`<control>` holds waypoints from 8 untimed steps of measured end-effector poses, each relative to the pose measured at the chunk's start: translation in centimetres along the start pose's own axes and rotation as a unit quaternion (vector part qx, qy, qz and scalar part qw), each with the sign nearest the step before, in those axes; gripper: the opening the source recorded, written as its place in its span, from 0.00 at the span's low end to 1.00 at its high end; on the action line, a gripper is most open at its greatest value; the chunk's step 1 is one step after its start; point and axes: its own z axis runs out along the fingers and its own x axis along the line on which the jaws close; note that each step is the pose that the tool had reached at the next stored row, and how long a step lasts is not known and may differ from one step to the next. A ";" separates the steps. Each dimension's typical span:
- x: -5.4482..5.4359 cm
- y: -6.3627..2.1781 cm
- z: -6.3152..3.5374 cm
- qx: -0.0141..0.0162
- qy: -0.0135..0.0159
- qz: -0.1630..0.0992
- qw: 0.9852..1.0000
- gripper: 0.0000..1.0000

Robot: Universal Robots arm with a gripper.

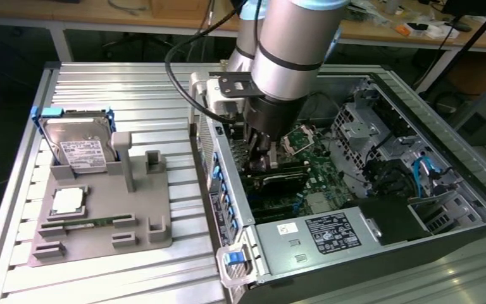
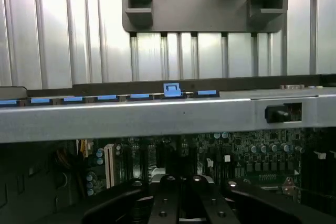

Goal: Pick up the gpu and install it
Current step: 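Press down on the gpu until it lock into place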

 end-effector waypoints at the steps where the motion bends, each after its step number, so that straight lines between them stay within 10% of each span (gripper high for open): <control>1: 0.1 -0.47 0.00 0.000 0.000 0.000 1.000 0.11; 8: 0.7 -4.28 0.16 0.000 -0.002 0.000 1.000 0.11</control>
